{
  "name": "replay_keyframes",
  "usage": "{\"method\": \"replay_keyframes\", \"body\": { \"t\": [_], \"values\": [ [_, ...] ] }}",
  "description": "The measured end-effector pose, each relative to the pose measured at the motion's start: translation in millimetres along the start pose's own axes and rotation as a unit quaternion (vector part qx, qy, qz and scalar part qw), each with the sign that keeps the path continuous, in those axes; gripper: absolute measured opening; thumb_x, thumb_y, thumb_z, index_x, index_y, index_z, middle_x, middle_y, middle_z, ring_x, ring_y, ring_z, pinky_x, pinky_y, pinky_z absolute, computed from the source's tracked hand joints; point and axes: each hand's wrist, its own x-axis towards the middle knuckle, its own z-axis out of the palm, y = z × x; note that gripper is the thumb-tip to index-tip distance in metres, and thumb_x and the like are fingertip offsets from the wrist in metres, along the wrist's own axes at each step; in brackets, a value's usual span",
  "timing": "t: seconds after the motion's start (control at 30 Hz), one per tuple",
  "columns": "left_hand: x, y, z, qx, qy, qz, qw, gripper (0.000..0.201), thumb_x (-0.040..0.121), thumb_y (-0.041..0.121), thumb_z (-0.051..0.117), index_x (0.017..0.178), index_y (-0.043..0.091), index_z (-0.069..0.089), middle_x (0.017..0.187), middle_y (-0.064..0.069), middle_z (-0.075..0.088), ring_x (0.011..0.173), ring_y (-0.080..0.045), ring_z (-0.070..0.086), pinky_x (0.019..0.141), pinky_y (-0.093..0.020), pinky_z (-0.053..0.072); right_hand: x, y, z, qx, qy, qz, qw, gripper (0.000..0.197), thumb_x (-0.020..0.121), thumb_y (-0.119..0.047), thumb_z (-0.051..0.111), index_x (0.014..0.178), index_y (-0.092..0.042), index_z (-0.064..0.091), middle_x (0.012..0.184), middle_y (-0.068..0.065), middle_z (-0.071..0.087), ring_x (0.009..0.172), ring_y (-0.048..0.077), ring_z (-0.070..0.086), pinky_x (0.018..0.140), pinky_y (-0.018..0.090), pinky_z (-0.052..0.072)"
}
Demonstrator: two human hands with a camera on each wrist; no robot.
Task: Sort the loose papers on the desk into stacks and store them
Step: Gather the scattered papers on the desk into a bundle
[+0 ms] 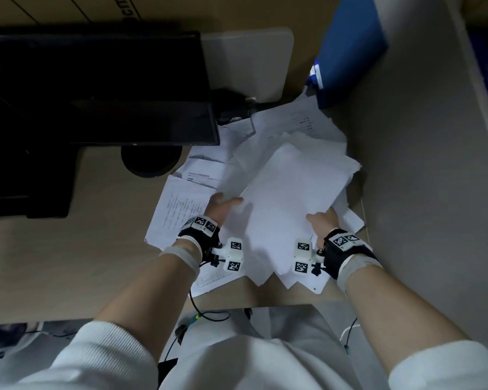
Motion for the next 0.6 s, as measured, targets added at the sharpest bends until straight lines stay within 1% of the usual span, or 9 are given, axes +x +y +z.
{"method": "replay_keyframes", "body": {
  "t": [0.1,0.17,0.23,0.33,0.43,0.5,0.53,0.57,0.6],
  "values": [
    [-2.4,0.2,8.7,0.008,0.051,0.003,0.999,0.099,0.066,0.039,0.077,0.152,0.022,0.032,0.144,-0.005,0.050,0.127,-0.027,0.053,0.104,-0.036,0.043,-0.4,5.5,-10.1,0.011,-0.013,-0.024,1.000,0.051,0.091,-0.001,0.057,0.140,0.000,0.043,0.134,0.022,0.055,0.120,0.037,0.056,0.095,0.037,0.047],
    [-2.5,0.9,11.9,0.064,0.027,0.012,0.998,0.088,0.075,0.036,0.079,0.151,0.018,0.038,0.149,-0.007,0.048,0.133,-0.027,0.049,0.104,-0.033,0.040,-2.3,6.8,-14.4,0.030,-0.026,-0.051,0.998,0.047,0.088,0.007,0.055,0.134,0.004,0.048,0.130,0.024,0.059,0.114,0.034,0.059,0.091,0.032,0.047],
    [-2.7,-0.2,16.4,0.132,-0.012,0.001,0.991,0.072,0.086,0.033,0.074,0.148,0.013,0.044,0.151,-0.008,0.046,0.136,-0.028,0.046,0.102,-0.030,0.037,-3.0,6.2,-16.0,0.034,-0.039,-0.067,0.996,0.043,0.084,0.005,0.056,0.127,-0.001,0.056,0.123,0.019,0.064,0.107,0.031,0.061,0.093,0.037,0.051],
    [-6.7,-3.7,17.4,0.155,-0.019,0.011,0.988,0.076,0.088,0.032,0.072,0.152,0.011,0.038,0.157,-0.008,0.039,0.142,-0.027,0.040,0.108,-0.031,0.035,-5.0,2.4,-16.8,0.041,-0.058,-0.085,0.994,0.041,0.086,0.006,0.051,0.124,-0.007,0.058,0.115,0.012,0.066,0.101,0.029,0.062,0.089,0.036,0.051],
    [-12.1,-3.3,19.2,0.165,-0.032,-0.010,0.986,0.073,0.088,0.034,0.072,0.150,0.010,0.041,0.150,-0.007,0.045,0.136,-0.029,0.045,0.104,-0.033,0.039,-4.5,-0.8,-16.3,0.044,-0.043,-0.097,0.993,0.041,0.088,0.004,0.049,0.126,-0.010,0.055,0.113,0.008,0.064,0.100,0.027,0.060,0.089,0.036,0.050],
    [-17.5,-1.6,22.5,0.175,-0.061,-0.044,0.982,0.046,0.093,0.029,0.066,0.133,0.010,0.054,0.128,-0.011,0.056,0.116,-0.029,0.055,0.094,-0.036,0.046,-4.0,-2.2,-13.4,0.036,-0.035,-0.086,0.995,0.040,0.091,0.000,0.049,0.129,-0.011,0.051,0.111,0.005,0.061,0.098,0.024,0.057,0.084,0.032,0.046],
    [-19.9,-2.1,23.7,0.173,-0.082,-0.055,0.980,0.020,0.096,0.024,0.062,0.112,0.012,0.061,0.108,-0.011,0.060,0.095,-0.025,0.058,0.080,-0.033,0.048,-3.7,-2.8,-11.6,0.036,-0.031,-0.068,0.997,0.037,0.093,-0.002,0.049,0.130,-0.007,0.049,0.111,0.006,0.058,0.098,0.024,0.056,0.083,0.031,0.043],
    [-22.5,-3.5,25.0,0.161,-0.087,-0.048,0.982,0.009,0.098,0.018,0.057,0.094,0.012,0.061,0.089,-0.009,0.058,0.076,-0.021,0.053,0.067,-0.030,0.043,-1.3,-2.3,-10.1,0.039,-0.021,-0.045,0.998,0.034,0.096,-0.007,0.048,0.129,-0.002,0.048,0.110,0.009,0.056,0.099,0.026,0.055,0.081,0.030,0.040],
    [-19.4,-10.3,26.0,0.148,-0.085,-0.054,0.984,0.019,0.100,0.013,0.053,0.082,0.011,0.059,0.077,-0.007,0.053,0.064,-0.018,0.045,0.058,-0.028,0.036,0.6,-1.9,-9.4,0.027,-0.010,-0.023,0.999,0.033,0.098,-0.012,0.046,0.126,0.005,0.049,0.110,0.013,0.055,0.102,0.030,0.056,0.081,0.031,0.039]
  ]
}}
